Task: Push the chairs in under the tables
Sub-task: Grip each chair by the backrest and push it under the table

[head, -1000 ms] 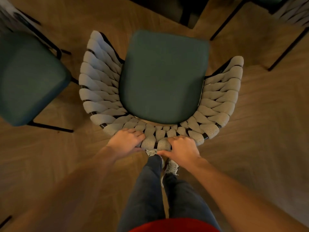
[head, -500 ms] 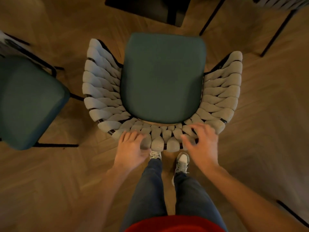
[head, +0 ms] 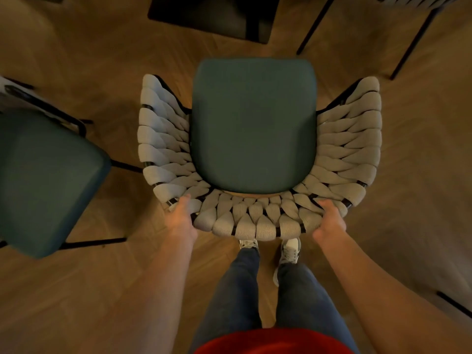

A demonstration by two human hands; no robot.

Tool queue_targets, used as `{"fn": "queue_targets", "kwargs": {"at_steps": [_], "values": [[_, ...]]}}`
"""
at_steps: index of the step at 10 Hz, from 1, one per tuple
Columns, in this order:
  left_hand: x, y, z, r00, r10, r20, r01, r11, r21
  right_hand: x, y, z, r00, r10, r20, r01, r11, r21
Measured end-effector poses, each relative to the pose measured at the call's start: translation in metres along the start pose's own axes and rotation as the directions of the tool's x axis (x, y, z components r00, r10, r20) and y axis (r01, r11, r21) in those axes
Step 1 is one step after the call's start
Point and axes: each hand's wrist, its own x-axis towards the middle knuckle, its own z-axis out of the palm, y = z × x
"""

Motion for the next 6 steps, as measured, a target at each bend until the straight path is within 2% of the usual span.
{"fn": "queue_targets", "kwargs": {"at_steps": [1, 2, 3, 4, 6], "values": [[0.005, 0.012, 0.01, 0.989, -0.057, -0.135, 0.056, 0.998, -0.012, -0.004, -0.001, 0.008, 0.998, 0.016, -0.065, -0.014, 1.0, 0.022], [0.007, 0.024, 0.018, 0.98, -0.053, -0.194, 0.06, 0.998, 0.029, -0.009, -0.002, 0.017, 0.996, 0.032, -0.083, -0.028, 0.998, 0.051], [0.006, 0.043, 0.025, 0.981, -0.048, -0.188, 0.065, 0.994, 0.087, -0.016, -0.004, 0.033, 0.996, 0.024, -0.08, -0.02, 0.999, 0.049], [0.019, 0.064, 0.033, 0.989, -0.029, -0.145, 0.068, 0.961, 0.267, -0.024, -0.01, 0.052, 0.998, 0.0, -0.064, 0.002, 0.999, 0.038], [0.017, 0.114, 0.062, 0.995, 0.027, -0.099, -0.007, 0.981, 0.195, -0.037, -0.029, 0.099, 0.999, -0.012, -0.035, 0.015, 0.996, 0.084]]}}
